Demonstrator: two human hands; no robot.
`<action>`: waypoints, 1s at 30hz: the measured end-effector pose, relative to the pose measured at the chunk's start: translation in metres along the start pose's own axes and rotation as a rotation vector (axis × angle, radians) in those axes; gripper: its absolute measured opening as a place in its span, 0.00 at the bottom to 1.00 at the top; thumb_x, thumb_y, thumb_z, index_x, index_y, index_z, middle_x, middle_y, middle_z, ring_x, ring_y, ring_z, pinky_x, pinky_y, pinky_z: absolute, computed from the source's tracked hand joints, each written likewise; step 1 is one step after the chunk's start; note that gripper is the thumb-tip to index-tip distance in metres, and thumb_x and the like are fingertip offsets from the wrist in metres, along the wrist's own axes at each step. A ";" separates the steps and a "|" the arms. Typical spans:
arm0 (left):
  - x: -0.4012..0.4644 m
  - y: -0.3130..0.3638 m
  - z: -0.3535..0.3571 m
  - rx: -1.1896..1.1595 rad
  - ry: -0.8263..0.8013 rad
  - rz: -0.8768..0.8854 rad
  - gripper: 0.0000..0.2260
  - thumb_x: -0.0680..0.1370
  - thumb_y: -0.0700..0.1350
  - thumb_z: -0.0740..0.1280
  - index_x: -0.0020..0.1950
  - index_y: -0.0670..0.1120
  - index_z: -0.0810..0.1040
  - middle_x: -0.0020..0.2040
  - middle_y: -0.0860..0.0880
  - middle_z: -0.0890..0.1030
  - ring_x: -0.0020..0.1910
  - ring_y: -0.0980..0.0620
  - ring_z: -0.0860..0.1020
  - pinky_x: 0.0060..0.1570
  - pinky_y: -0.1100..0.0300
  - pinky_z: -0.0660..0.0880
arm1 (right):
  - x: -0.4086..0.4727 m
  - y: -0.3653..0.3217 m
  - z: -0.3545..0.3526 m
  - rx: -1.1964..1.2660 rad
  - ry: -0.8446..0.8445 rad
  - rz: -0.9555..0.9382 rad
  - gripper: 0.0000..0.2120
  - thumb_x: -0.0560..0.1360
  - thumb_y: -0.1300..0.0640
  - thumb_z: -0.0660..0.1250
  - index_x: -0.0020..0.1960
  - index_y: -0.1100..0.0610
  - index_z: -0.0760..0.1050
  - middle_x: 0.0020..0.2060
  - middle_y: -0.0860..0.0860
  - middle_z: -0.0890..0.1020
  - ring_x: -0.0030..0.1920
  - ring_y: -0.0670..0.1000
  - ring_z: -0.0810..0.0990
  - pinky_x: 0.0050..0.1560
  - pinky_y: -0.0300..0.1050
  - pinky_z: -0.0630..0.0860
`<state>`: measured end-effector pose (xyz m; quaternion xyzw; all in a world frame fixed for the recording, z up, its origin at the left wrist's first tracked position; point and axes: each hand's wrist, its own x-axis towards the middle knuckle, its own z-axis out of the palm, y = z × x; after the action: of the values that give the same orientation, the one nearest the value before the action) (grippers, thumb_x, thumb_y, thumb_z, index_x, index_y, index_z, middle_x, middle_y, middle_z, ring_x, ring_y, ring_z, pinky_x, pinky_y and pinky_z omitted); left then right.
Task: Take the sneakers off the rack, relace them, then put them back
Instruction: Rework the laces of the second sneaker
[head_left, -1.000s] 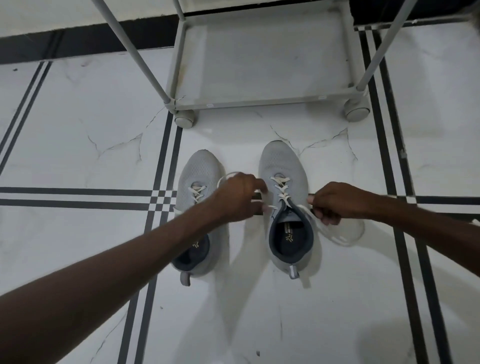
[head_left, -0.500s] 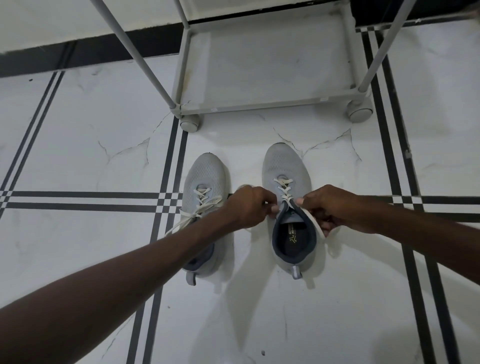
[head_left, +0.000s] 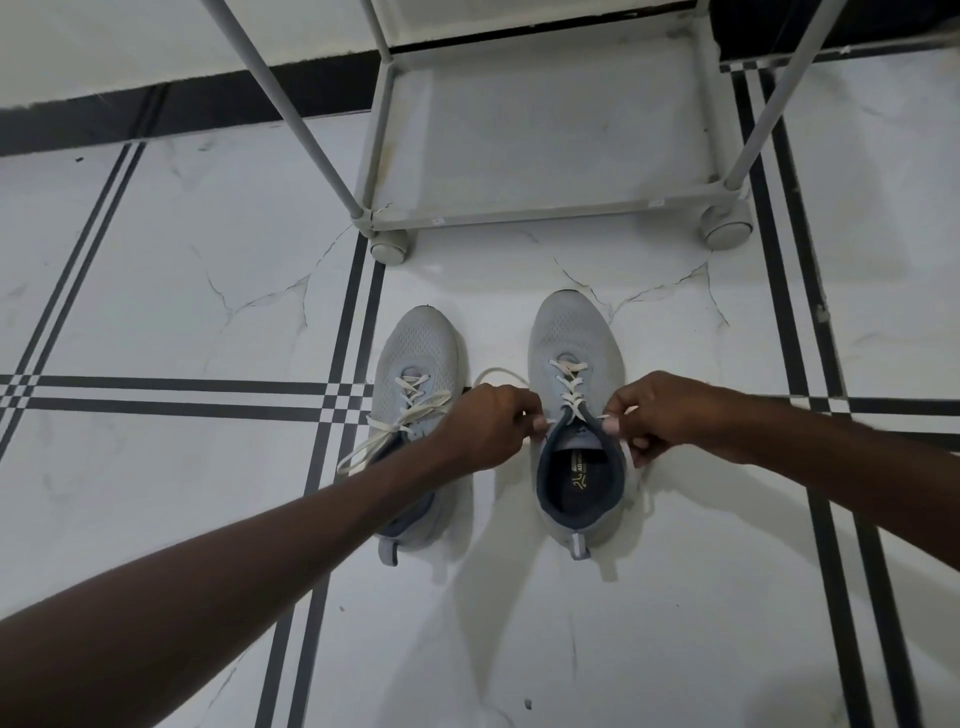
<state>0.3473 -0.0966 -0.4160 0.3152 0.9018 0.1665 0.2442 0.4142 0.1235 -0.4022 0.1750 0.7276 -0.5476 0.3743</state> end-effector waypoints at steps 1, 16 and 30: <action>-0.001 -0.003 0.001 0.005 0.008 0.000 0.09 0.80 0.47 0.65 0.45 0.46 0.82 0.42 0.45 0.84 0.40 0.44 0.80 0.42 0.55 0.75 | 0.001 0.000 -0.004 -0.042 0.017 -0.017 0.06 0.77 0.61 0.67 0.42 0.60 0.76 0.33 0.55 0.76 0.34 0.50 0.76 0.44 0.46 0.79; -0.013 -0.020 0.002 0.230 -0.059 0.029 0.09 0.79 0.45 0.63 0.41 0.45 0.79 0.40 0.42 0.83 0.40 0.40 0.80 0.35 0.56 0.67 | 0.019 0.033 -0.003 -0.683 0.245 -0.330 0.21 0.80 0.54 0.61 0.28 0.51 0.66 0.24 0.48 0.72 0.26 0.44 0.69 0.36 0.46 0.68; 0.001 -0.038 -0.036 0.414 0.366 0.218 0.05 0.75 0.47 0.72 0.43 0.47 0.86 0.38 0.47 0.77 0.39 0.46 0.74 0.35 0.56 0.68 | -0.013 -0.009 -0.016 -0.864 0.185 -0.288 0.15 0.77 0.49 0.64 0.33 0.50 0.68 0.30 0.43 0.73 0.35 0.47 0.73 0.37 0.45 0.65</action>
<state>0.3088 -0.1294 -0.4038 0.4182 0.9064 0.0584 -0.0114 0.4116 0.1377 -0.3846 -0.0517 0.9364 -0.2227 0.2664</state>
